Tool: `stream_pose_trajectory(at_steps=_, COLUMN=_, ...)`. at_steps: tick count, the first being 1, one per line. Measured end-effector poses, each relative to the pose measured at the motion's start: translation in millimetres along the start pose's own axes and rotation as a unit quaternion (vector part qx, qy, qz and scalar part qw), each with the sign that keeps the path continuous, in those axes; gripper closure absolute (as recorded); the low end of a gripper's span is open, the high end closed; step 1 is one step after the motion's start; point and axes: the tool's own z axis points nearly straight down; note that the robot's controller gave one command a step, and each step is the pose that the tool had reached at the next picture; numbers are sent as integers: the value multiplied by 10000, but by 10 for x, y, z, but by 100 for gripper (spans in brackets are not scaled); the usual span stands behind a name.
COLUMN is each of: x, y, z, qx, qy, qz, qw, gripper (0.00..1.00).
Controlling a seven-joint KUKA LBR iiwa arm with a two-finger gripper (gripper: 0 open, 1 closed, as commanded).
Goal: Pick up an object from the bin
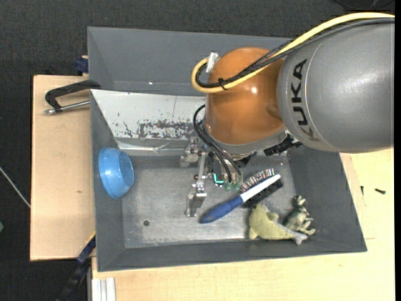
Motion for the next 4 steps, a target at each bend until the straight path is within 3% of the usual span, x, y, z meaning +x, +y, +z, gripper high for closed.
stream_pose_trajectory(at_steps=1, x=-294, y=-655, z=1403, qx=2, qy=-61, qz=-2644, qw=9644, gripper=0)
stream_pose_trajectory(at_steps=2, x=-175, y=-1430, z=1112, qx=26, qy=-62, qz=-3870, qw=9220, gripper=0)
stream_pose_trajectory(at_steps=3, x=-681, y=-2088, z=1081, qx=28, qy=-67, qz=-3721, qw=9282, gripper=0)
stream_pose_trajectory(at_steps=4, x=-927, y=-1926, z=1391, qx=21, qy=-66, qz=-3815, qw=9243, gripper=0)
